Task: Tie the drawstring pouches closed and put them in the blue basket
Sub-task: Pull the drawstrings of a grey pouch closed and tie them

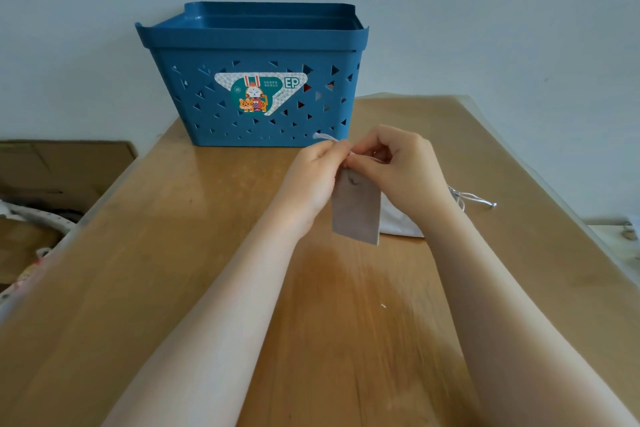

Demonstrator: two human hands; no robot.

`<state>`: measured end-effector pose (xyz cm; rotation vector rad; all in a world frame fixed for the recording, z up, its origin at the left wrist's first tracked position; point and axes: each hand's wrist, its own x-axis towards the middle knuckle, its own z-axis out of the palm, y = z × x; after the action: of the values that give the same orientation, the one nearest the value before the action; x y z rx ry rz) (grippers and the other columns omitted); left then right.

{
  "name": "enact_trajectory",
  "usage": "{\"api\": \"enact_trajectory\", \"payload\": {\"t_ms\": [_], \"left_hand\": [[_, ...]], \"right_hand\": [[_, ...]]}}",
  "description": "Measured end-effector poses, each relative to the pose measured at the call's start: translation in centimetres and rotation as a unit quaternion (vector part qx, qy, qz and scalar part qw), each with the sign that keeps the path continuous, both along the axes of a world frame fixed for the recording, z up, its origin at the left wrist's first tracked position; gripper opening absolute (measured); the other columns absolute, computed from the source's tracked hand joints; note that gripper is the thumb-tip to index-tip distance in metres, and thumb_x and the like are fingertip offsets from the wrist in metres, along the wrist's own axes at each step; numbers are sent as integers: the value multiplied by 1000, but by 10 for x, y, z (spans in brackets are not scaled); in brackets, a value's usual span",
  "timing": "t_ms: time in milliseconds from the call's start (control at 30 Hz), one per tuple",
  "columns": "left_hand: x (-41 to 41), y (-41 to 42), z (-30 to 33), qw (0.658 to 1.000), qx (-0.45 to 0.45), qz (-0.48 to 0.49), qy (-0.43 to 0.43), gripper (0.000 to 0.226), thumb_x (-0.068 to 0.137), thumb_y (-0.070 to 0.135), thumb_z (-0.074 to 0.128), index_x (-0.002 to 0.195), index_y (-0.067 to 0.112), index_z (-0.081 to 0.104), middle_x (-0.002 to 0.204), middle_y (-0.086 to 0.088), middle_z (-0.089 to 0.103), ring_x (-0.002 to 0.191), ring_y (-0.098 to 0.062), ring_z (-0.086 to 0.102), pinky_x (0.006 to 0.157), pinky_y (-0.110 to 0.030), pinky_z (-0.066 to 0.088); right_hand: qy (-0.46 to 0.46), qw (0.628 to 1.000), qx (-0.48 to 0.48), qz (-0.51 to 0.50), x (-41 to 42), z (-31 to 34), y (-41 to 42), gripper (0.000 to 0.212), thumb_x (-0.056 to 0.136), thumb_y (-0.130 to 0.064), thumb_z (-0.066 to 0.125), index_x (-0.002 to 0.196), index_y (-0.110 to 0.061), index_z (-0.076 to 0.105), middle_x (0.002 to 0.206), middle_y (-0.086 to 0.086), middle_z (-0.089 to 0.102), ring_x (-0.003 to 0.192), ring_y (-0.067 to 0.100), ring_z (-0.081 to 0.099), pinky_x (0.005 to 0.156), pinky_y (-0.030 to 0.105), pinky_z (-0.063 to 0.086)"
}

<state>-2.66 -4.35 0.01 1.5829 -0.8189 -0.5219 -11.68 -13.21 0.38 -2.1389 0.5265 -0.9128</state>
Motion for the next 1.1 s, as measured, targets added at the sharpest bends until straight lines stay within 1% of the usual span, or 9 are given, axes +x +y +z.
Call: {"api": "enact_trajectory", "payload": {"t_ms": [133, 300, 367, 533, 600, 700, 833, 967, 1100], "left_hand": [[-3, 1, 4, 999, -12, -31, 30, 24, 96, 22, 44, 80, 11, 58, 75, -3, 51, 71, -9, 47, 68, -26, 36], [-2, 3, 1, 998, -9, -32, -49, 12, 92, 18, 57, 82, 15, 64, 68, 10, 57, 60, 7, 49, 60, -8, 39], [-1, 3, 1, 999, -4, -24, -48, 11, 91, 18, 59, 83, 15, 66, 69, 10, 58, 61, 6, 50, 61, -9, 40], [1, 6, 5, 996, -10, 4, -86, 11, 90, 22, 60, 81, 25, 66, 84, 0, 67, 82, -11, 59, 78, -32, 46], [2, 7, 6, 995, -14, 15, -98, 12, 90, 22, 60, 80, 27, 65, 83, 1, 67, 82, -12, 59, 76, -30, 46], [3, 6, 6, 991, -16, 31, -130, 10, 90, 19, 59, 82, 23, 65, 82, 4, 66, 76, -5, 57, 70, -16, 42], [6, 3, 1, 974, -27, 55, -220, 6, 89, 15, 60, 84, 16, 63, 88, 9, 59, 84, -7, 55, 71, -9, 38], [9, -4, -5, 931, -79, 106, -340, 10, 85, 17, 58, 82, 11, 66, 93, 5, 53, 96, -22, 52, 85, -17, 34], [8, -3, -4, 931, -120, 122, -321, 5, 85, 15, 59, 85, 14, 64, 89, 11, 51, 87, 1, 51, 76, -17, 42]], "right_hand": [[-47, 993, 104, 15, -3, 3, -3, 9, 81, -8, 67, 73, -12, 68, 72, 3, 67, 65, 6, 57, 62, 18, 46], [-87, 975, 206, 7, -5, 5, -4, 4, 83, -6, 67, 82, -10, 67, 72, 4, 67, 65, 9, 61, 63, 20, 51], [-86, 975, 202, -11, -4, 3, -4, 8, 81, -4, 69, 81, -12, 65, 68, 0, 65, 61, 6, 60, 61, 17, 49], [-37, 995, 76, -49, -3, 8, -2, 10, 81, -9, 69, 75, -17, 67, 69, -5, 64, 61, 3, 56, 60, 10, 45], [-15, 998, 13, -54, -4, 11, 0, 9, 82, -10, 67, 79, -17, 68, 70, -6, 63, 63, -1, 55, 61, 6, 42], [26, 998, -33, -38, -4, 14, 2, 9, 84, -10, 64, 87, -14, 72, 73, -9, 61, 64, -5, 53, 63, 3, 40], [62, 998, -17, -26, -4, 15, 0, 8, 86, -13, 63, 89, -14, 71, 71, -10, 60, 61, -3, 51, 57, 3, 38], [54, 997, 49, 5, -6, 17, 2, 12, 91, -11, 56, 81, -15, 63, 60, -11, 54, 50, -4, 48, 51, 6, 36], [21, 987, 145, 63, -8, 20, 7, 18, 94, -9, 51, 80, -9, 60, 59, -2, 52, 45, -1, 45, 49, 8, 37]]}}
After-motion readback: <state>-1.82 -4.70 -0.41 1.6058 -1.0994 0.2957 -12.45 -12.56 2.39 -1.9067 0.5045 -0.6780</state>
